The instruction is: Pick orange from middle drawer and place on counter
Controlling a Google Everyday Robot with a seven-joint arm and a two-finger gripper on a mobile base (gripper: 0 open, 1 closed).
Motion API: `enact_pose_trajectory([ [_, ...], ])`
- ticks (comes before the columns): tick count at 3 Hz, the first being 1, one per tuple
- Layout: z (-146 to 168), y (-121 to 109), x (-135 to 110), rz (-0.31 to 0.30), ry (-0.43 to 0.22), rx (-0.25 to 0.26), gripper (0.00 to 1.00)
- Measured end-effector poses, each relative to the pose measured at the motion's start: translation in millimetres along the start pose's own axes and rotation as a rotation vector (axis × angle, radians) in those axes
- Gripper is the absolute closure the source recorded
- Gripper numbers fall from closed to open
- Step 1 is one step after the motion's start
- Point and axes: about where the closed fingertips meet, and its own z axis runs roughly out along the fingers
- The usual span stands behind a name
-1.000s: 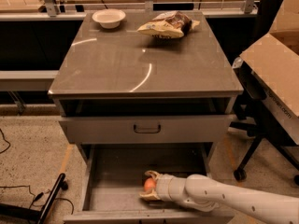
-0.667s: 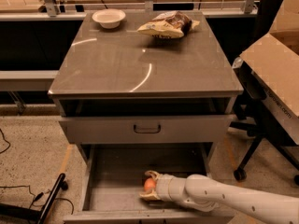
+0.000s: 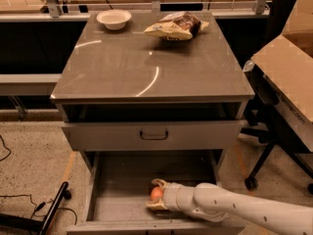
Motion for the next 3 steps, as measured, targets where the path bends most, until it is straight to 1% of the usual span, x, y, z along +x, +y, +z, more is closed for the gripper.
enact_pose_trajectory([
  [3,-0.2,0.0,-0.3,0.0,0.0,0.0,1.0],
])
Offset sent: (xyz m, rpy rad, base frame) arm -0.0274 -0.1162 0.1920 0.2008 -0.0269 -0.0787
